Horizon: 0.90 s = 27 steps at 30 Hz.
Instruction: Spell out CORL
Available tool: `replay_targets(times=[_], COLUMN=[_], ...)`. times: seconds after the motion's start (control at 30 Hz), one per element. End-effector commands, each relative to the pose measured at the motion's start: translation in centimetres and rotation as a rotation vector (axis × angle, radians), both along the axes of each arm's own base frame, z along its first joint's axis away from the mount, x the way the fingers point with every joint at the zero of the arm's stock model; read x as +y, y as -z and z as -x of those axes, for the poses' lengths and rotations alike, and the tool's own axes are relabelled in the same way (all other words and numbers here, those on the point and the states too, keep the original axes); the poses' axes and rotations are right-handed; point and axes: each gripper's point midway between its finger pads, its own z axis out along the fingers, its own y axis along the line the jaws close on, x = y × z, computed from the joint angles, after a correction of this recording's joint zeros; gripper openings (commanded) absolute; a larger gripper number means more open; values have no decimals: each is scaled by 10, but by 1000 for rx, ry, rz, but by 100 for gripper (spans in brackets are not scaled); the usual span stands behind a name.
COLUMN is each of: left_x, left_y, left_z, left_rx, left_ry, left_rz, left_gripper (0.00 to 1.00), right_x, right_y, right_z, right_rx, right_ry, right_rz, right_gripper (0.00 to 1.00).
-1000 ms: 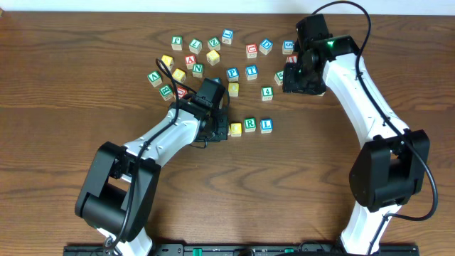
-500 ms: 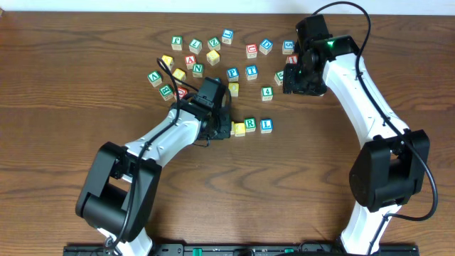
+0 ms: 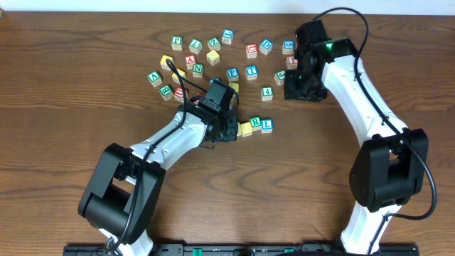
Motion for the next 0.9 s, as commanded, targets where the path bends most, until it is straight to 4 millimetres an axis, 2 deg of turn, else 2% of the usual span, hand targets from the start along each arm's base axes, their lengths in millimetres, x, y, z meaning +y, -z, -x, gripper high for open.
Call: replay_targets(times=[0.0, 0.23, 0.33, 0.43, 0.53, 0.63, 0.7, 0.8, 0.87], left_x=[7, 21, 38, 75, 143, 187, 220, 229, 228], left_y=[6, -9, -28, -55, -97, -127, -143, -140, -134], left_z=[-2, -24, -40, -56, -65, -62, -53, -49, -47], left_rx=[7, -34, -87, -146, -231, -287, -306, -287, -261], left_ry=[-22, -67, -88, -170, -337, -447, -533, -555, -555], left_rz=[-17, 1, 9, -5, -41, -38, -46, -54, -59], left_gripper=[7, 7, 7, 8, 7, 8, 8, 8, 8], right_x=[4, 39, 60, 79, 104, 124, 136, 139, 138], right_y=[1, -4, -6, -7, -6, -2, 8, 18, 28], right_z=[2, -10, -9, -4, 10, 31, 50, 66, 80], right_rx=[-8, -95, -123, -135, -124, -89, -46, -7, 36], right_ry=[-53, -129, -175, -216, -278, -317, -329, -342, -347], right_rz=[-12, -36, -46, -56, -61, -57, -50, -37, -19], right_gripper=[45, 40, 40, 38, 31, 20, 12, 2, 1])
